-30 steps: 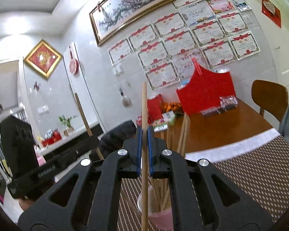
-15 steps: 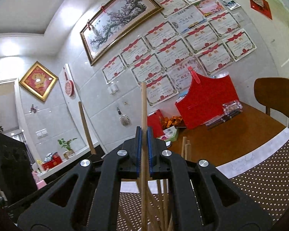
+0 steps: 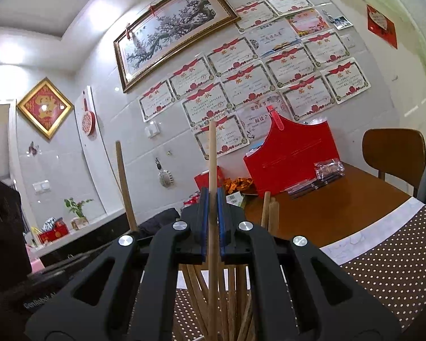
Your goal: Organize utensils
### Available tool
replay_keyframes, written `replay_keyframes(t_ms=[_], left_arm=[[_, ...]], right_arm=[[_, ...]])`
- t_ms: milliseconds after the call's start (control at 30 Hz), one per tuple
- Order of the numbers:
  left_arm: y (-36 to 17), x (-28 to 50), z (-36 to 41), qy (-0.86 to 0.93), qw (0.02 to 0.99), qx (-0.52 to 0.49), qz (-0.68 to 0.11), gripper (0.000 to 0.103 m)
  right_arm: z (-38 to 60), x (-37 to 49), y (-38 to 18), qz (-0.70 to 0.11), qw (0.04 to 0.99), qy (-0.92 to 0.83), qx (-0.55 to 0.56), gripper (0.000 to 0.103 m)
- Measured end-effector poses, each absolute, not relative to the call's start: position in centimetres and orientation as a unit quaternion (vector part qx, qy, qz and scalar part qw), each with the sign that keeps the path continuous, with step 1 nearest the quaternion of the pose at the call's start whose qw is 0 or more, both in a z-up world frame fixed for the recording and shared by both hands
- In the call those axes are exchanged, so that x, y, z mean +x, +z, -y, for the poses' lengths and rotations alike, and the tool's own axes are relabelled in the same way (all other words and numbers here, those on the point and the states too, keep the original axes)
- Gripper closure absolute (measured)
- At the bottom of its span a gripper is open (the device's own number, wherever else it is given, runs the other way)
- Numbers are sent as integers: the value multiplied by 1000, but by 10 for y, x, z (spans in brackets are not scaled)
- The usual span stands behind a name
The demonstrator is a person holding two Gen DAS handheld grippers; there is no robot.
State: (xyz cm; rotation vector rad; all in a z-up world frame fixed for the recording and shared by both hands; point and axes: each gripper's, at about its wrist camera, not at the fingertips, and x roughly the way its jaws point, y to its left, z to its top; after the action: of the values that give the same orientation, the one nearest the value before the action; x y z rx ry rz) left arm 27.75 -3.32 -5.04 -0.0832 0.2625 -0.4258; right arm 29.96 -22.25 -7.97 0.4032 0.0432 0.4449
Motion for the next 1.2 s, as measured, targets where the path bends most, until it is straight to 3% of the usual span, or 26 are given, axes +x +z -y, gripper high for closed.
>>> replay_keyframes(t_ms=[300,367,433,467,500,633,700,800,1200], left_arm=[[-53,279,36,-216,965,-35,-142,97],[-53,279,37,-217,965,-31,-144,97],[-53,279,36,-214,965,-31,-145,96],[-52,279,35,-215,965,-31,-145,91],[-51,279,34,-214,965,-31,-146,77],[-46,274,30,-209,968,-36,-135,58],[-42,270,29,-199,971,-34,-126,40],[-38,264,28,-175,978,-31,-114,29],[-20,221,27,-78,990,-2,-119,16]], right_arm=[[215,305,-85,-53,954,235,179,96],[215,304,-83,-60,954,237,176,89],[220,300,-80,-55,954,229,185,40],[226,297,-78,-47,954,224,196,32],[233,294,-75,-37,952,224,206,23],[251,280,-58,-4,954,206,217,6],[258,275,-50,5,954,198,224,6],[262,272,-41,1,956,189,223,6],[271,237,-16,-61,963,152,213,6]])
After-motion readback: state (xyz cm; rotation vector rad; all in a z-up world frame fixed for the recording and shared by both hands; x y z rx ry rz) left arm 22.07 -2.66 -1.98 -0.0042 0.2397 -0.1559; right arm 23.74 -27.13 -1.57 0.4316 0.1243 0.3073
